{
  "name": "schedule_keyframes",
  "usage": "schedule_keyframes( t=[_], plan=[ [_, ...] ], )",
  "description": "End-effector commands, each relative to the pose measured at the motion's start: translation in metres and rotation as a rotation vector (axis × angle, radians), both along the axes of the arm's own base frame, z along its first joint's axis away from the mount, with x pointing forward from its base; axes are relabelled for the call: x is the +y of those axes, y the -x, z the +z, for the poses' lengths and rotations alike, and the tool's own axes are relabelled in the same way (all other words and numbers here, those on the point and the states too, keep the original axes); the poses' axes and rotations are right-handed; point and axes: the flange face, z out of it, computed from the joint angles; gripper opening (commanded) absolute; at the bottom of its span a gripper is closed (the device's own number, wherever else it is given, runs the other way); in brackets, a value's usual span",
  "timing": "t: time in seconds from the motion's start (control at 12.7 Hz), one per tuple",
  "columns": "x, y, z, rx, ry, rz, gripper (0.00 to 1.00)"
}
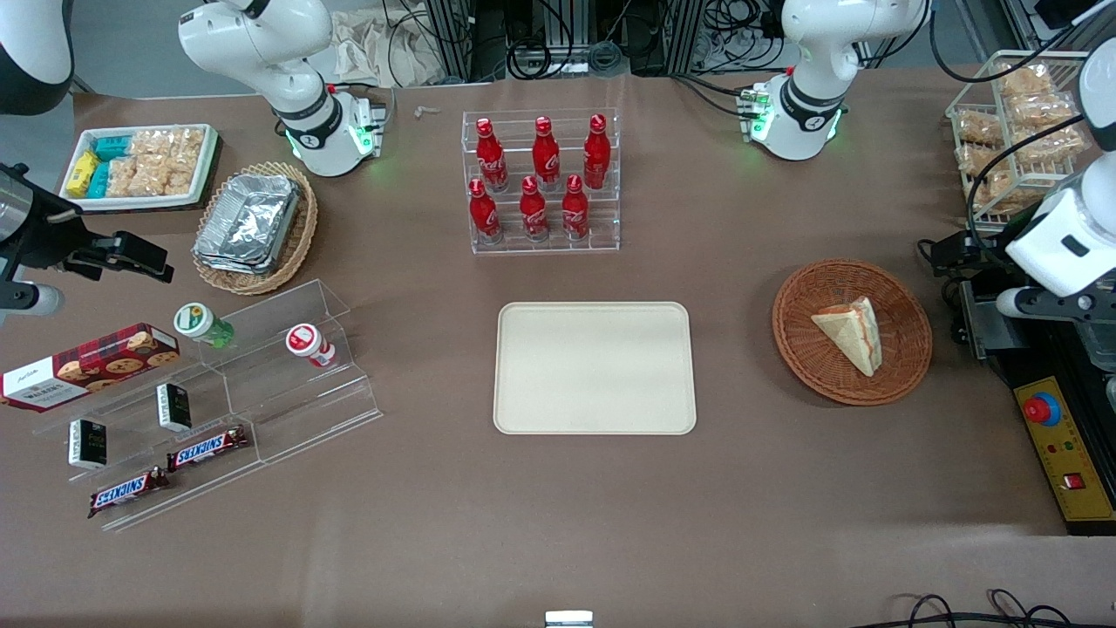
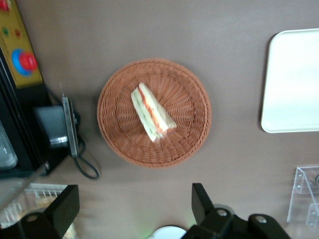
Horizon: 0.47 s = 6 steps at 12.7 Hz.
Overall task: Place sandwich from basket to tray
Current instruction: 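Move the left gripper over the wrapped sandwich in the wicker basket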
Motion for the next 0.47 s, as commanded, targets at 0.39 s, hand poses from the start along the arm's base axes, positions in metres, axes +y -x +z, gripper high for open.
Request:
schedule_keyframes(
  t=[0.39],
  plan=[
    [0.033,0.066,-0.093,-0.124,-0.052,0.379,1.00]
  ],
)
